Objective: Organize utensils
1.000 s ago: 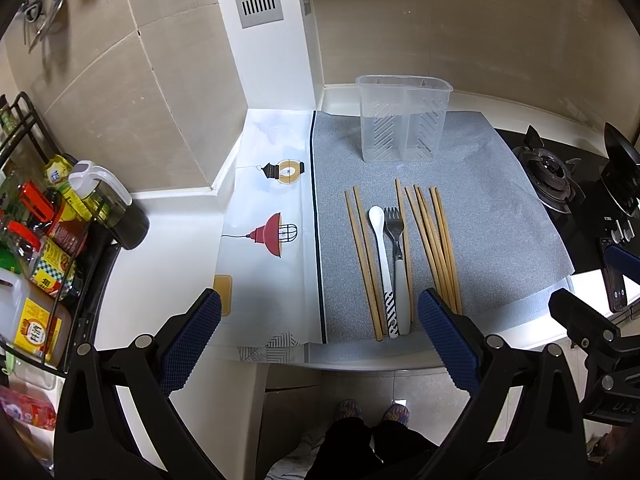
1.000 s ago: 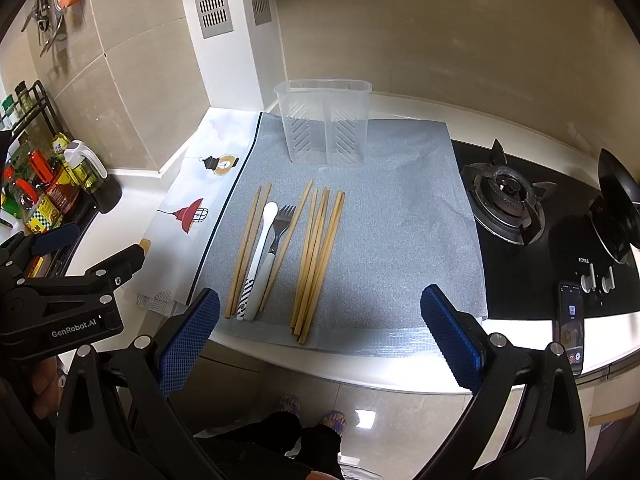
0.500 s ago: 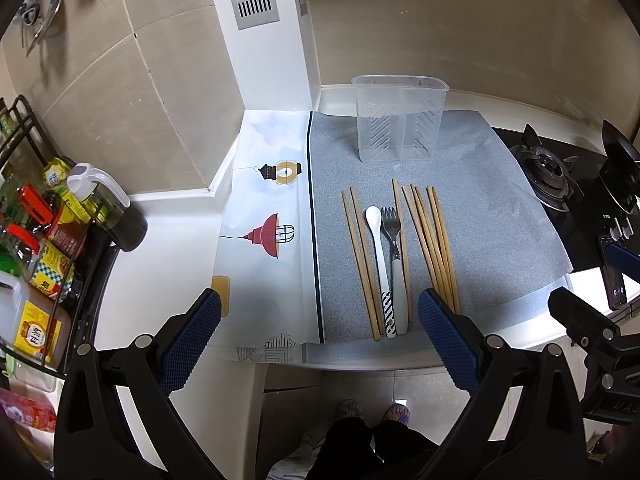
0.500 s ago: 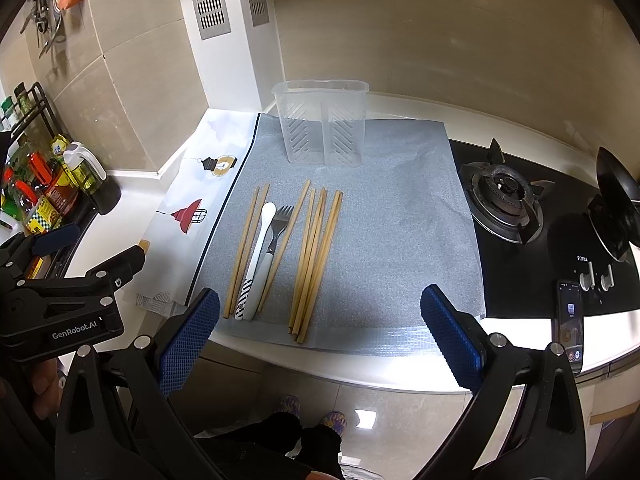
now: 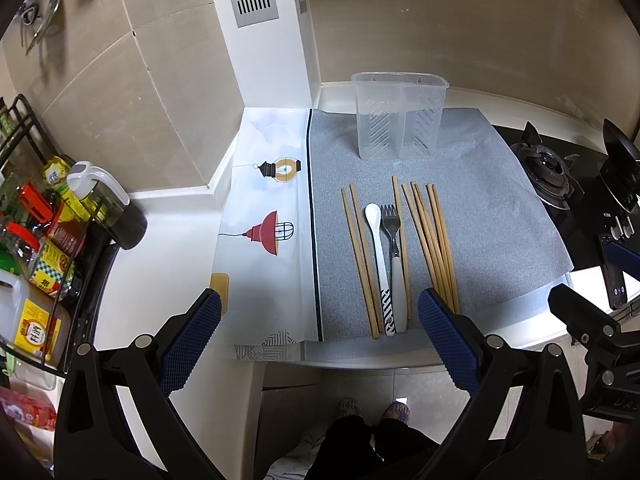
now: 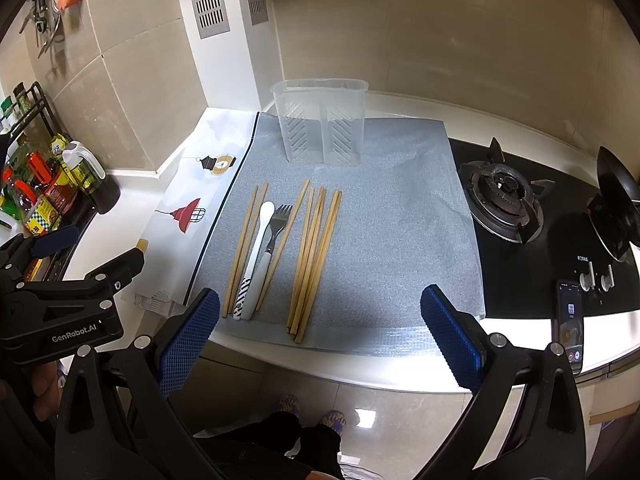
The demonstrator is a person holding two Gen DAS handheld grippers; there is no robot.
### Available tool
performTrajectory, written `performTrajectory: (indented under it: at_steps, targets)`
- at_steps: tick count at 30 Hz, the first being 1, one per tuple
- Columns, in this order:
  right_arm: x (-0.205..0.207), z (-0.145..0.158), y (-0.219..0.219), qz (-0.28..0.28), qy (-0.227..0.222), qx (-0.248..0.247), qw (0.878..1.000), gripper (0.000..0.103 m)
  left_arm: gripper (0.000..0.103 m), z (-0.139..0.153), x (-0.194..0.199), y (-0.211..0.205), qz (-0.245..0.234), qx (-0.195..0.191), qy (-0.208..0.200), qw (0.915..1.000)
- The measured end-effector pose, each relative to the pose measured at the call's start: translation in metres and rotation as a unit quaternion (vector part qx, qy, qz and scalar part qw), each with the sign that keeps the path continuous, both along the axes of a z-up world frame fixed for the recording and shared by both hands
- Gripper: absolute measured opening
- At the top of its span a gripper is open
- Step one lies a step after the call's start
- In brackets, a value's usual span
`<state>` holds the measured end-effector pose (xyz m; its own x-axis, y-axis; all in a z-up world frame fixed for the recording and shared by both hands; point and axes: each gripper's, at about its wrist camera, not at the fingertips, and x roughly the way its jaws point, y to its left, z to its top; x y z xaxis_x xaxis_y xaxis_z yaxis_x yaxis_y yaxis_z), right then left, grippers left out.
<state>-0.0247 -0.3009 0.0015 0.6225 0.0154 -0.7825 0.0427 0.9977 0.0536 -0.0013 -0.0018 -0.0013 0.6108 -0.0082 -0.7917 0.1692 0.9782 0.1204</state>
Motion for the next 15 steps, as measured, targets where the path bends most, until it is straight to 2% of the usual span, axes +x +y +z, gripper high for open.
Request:
performTrajectory:
  at_steps: [10, 15]
  targets:
    - [0.003, -0.002, -0.004, -0.001, 0.001, 0.005, 1.000, 0.098, 0.096, -0.004, 0.007, 0.000, 0.003, 0.003, 0.013, 0.9999]
    - [0.013, -0.006, -0.013, 0.002, 0.004, 0.007, 1.000, 0.098, 0.096, -0.013, 0.028, -0.002, 0.004, -0.022, 0.049, 0.9986]
